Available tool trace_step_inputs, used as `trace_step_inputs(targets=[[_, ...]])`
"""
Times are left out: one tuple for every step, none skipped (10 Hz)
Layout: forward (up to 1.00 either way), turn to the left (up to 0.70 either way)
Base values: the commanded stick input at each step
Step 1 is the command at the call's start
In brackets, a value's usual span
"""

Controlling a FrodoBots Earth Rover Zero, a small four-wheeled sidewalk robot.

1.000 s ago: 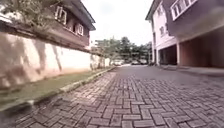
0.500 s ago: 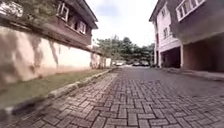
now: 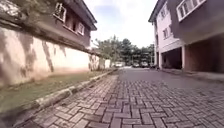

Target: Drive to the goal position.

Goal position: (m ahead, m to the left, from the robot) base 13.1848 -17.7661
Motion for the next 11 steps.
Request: trace_step_inputs(targets=[[0.7,0.03],[0.7,0.03],[0.7,0.03],[0.7,0.03],[0.7,0.03],[0.7,0.03],[0.7,0.03],[0.7,0.03],[0.7,0.03],[0.7,0.03],[0.7,0.03]])
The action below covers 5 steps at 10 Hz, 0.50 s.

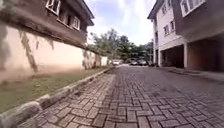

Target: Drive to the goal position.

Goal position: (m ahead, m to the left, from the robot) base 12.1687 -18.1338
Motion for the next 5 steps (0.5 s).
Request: trace_step_inputs(targets=[[0.7,0.03],[0.7,0.03],[0.7,0.03],[0.7,0.03],[0.7,0.03]])
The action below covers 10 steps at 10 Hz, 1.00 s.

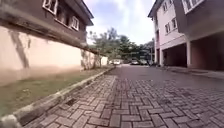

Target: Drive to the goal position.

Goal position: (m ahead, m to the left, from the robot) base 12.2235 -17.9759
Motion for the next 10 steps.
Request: trace_step_inputs(targets=[[0.7,0.03],[0.7,0.03],[0.7,0.03],[0.7,0.03],[0.7,0.03],[0.7,-0.06],[0.7,-0.27],[0.7,-0.14],[0.7,0.03],[0.7,0.03]])
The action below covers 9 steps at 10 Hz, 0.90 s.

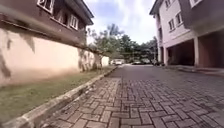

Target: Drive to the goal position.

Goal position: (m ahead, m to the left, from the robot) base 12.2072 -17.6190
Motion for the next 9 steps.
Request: trace_step_inputs(targets=[[0.7,-0.11],[0.7,-0.29],[0.7,-0.08],[0.7,0.0],[0.7,-0.05],[0.7,-0.27],[0.7,-0.26],[0.7,-0.17],[0.7,0.0]])
